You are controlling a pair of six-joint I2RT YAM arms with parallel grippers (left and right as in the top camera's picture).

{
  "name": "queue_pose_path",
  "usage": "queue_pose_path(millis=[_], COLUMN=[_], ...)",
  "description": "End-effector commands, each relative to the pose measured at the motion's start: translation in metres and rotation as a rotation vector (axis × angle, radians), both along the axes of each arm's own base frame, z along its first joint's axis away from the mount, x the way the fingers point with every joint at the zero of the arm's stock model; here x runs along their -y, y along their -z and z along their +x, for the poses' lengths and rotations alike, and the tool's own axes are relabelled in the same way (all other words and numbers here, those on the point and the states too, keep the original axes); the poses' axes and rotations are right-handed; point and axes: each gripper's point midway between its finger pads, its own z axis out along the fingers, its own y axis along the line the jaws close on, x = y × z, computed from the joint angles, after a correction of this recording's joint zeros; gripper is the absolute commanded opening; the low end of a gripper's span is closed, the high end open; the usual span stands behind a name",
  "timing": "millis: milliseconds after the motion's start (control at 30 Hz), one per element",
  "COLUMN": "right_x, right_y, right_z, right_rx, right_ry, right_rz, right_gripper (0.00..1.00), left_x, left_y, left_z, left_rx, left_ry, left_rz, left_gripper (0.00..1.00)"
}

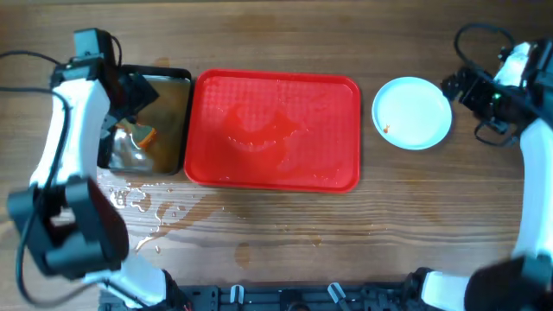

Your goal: Clean dirty plates on tray and stack at the side

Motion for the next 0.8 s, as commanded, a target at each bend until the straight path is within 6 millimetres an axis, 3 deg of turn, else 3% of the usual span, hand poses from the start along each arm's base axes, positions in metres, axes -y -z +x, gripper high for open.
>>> queue_pose_path(millis=[0,200,300,367,467,533,633,767], right_x=[-0.025,-0.054,-0.069,-0.068,-0.049,-0.044,-0.051,-0.047], right_y=[-0.065,-0.143,-0.171,-0.165,-0.155,-0.157,-0.155,-0.124], right_z=[-0.028,-0.089,-0.121,-0.144,-0.161,-0.162,-0.160,-0.146], right_rx=[0.168,0.414,0.483,0.459,0.423,0.439,0.446,0.415], right_ry=[-0.088,-0.093,0.067,0.124,0.242,0.227,0.065,0.032], right_rz=[-0.051,-0.066,0.149,0.145,0.057,-0.007,-0.131,-0.161], right_gripper=[1.00,1.00,1.00,1.00,1.00,1.00,1.00,1.00], left_x=[0.026,0.027,0.027,0.027,0.027,0.027,0.027,0.027], left_y=[-0.048,-0.049,-0.049,-0.049,-0.049,-0.049,-0.049,-0.049], left_z=[0.006,0.006,0.006,0.006,0.006,0.006,0.006,0.006], left_rx=[0.139,0.141,0.141,0.141,0.140,0.141,0.140,0.140], left_ry=[0.057,0.058,0.058,0.058,0.059,0.059,0.058,0.058], left_rz=[-0.067,-0.067,-0.067,-0.067,-0.067,-0.067,-0.067,-0.067], left_gripper=[1.00,1.00,1.00,1.00,1.00,1.00,1.00,1.00])
